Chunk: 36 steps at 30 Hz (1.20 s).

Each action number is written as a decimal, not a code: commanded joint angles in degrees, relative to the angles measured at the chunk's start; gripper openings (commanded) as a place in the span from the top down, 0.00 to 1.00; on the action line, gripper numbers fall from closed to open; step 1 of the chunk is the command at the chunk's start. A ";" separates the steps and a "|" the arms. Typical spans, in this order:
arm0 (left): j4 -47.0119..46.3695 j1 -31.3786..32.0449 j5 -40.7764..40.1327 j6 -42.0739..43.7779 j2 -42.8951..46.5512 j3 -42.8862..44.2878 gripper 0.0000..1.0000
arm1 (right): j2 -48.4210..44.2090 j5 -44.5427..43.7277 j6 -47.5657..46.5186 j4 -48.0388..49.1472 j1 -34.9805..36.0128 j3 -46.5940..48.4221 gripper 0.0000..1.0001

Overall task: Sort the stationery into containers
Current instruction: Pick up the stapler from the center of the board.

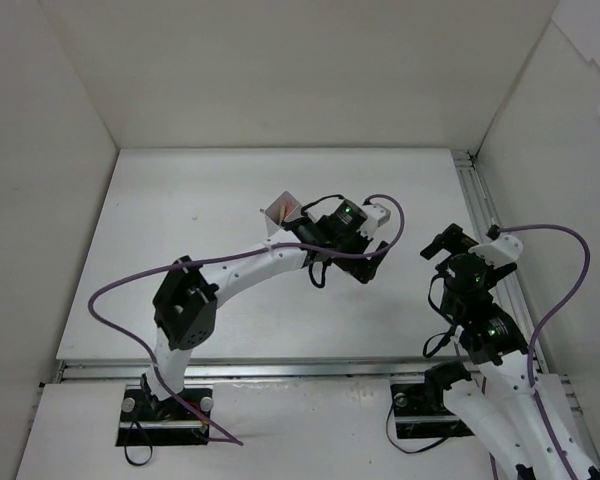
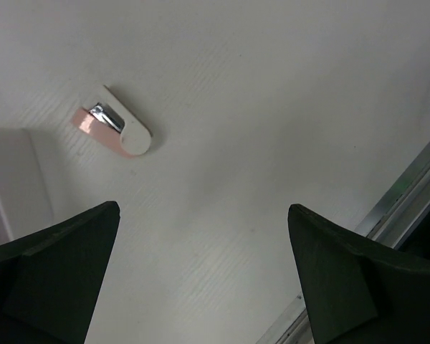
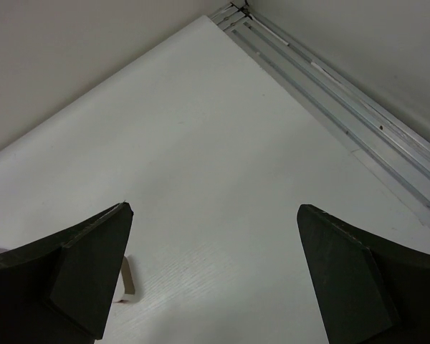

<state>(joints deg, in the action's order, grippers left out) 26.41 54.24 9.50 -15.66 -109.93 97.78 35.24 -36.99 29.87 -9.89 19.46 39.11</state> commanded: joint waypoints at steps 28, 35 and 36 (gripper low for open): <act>7.25 -1.50 -12.48 -8.77 -22.17 22.11 0.14 | 0.70 2.10 -1.48 -1.89 -0.74 -0.18 0.02; 7.34 -2.03 -14.59 -7.37 -24.10 24.48 0.34 | 0.53 2.63 -1.74 -1.80 -0.74 -0.18 0.02; 7.60 -2.03 -14.94 -7.37 -24.28 24.57 0.38 | 0.53 2.63 -1.74 -1.89 -0.66 -0.18 0.02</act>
<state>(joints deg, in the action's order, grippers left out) 34.44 52.80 -2.83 -24.05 -135.24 119.33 35.14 -34.00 28.47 -13.85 19.09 38.30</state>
